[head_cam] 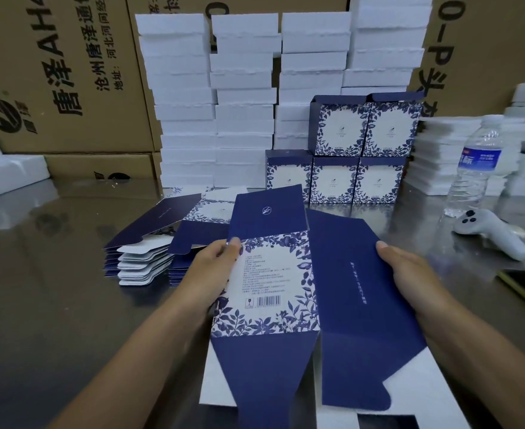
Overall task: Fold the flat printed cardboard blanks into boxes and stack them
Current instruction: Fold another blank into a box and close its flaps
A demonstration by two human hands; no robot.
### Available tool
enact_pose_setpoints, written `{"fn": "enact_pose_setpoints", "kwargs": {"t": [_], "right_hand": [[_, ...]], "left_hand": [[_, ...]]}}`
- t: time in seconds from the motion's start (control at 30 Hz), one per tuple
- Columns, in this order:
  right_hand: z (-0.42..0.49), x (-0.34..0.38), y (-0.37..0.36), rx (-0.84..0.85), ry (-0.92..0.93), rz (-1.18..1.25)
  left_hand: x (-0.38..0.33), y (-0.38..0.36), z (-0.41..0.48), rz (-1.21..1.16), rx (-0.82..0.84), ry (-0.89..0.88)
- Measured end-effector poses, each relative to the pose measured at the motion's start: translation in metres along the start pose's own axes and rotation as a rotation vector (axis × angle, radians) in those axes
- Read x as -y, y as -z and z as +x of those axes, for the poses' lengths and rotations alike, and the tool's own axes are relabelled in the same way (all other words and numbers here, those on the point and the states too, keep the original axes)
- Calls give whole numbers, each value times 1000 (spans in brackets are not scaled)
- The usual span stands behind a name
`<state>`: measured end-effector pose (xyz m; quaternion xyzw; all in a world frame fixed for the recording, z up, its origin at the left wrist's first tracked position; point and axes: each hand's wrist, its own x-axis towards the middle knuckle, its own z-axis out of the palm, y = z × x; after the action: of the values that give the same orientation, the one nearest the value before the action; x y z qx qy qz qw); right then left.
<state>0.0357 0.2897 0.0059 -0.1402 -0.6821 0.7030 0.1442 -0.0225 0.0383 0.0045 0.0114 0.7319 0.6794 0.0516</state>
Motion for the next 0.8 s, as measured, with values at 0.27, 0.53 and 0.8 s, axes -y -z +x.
{"fn": "enact_pose_setpoints", "kwargs": {"t": [0.27,0.53,0.8], "right_hand": [[1,-4,-5,12,21,-16],[5,-10,-10,-33,82,-170],[9,-8,-4,-134,134,-250]], "left_hand": [[-1,1,1,-38,-199,-24],[1,4,3,-55,-255,-86],[3,0,5,12,-185,-96]]}}
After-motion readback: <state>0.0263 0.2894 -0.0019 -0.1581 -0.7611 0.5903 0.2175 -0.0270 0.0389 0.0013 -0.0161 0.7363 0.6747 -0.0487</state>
